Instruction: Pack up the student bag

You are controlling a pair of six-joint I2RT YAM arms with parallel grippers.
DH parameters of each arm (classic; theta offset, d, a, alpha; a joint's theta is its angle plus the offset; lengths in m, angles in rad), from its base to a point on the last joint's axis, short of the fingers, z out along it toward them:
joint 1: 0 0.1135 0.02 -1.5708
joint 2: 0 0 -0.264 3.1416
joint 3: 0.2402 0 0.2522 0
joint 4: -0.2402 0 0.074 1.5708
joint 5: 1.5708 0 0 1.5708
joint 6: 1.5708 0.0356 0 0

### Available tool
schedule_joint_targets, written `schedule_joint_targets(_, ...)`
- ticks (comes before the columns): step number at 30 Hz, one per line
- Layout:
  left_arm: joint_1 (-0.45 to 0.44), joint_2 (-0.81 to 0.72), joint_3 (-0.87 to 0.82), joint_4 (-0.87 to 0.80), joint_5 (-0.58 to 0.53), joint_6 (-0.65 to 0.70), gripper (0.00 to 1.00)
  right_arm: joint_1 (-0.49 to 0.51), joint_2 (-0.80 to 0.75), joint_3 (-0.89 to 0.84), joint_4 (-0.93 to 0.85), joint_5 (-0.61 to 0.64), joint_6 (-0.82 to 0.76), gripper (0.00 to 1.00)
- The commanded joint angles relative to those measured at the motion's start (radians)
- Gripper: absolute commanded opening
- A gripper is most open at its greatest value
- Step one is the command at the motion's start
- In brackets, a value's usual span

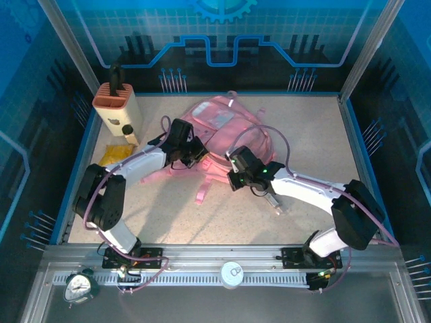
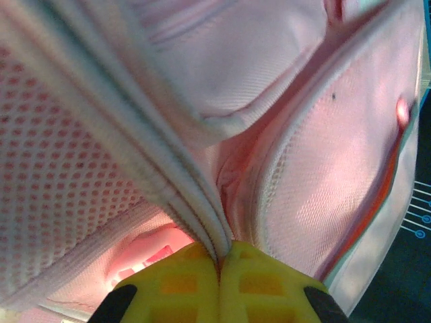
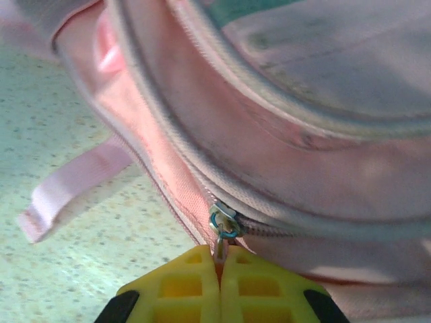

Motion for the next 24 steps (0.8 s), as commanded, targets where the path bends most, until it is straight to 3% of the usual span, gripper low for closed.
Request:
schedule_joint_targets(1,0.028,0.032,0.086,0.046,0.026,0.097,0.0,0.053,0.047,0.056,-0.002,-0.064,0.105,0.0)
schedule_joint_targets(3,0.036,0.037,0.088,0.04,0.045,0.112,0.0,0.054,0.078,0.081,0.015,-0.084,0.129,0.0)
schedule_joint_targets(7,0.042,-0.016,0.024,0.041,0.055,0.113,0.24,0.054,0.104,0.103,0.022,-0.099,0.148,0.0)
schedule_joint_targets(10,0.04,-0.08,-0.087,0.105,0.086,0.031,0.35,0.054,0.098,0.093,0.013,-0.089,0.157,0.0)
schedule_joint_targets(14,-0.003,-0.144,-0.255,0.274,0.098,-0.135,0.39,0.052,0.087,0.074,0.027,-0.101,0.167,0.0)
schedule_joint_targets(18,-0.079,-0.153,-0.322,0.362,0.053,-0.253,0.39,0.052,0.087,0.063,0.033,-0.103,0.172,0.0)
schedule_joint_targets(24,-0.142,-0.087,-0.296,0.417,-0.019,-0.294,0.39,0.052,0.087,0.061,0.036,-0.115,0.171,0.0)
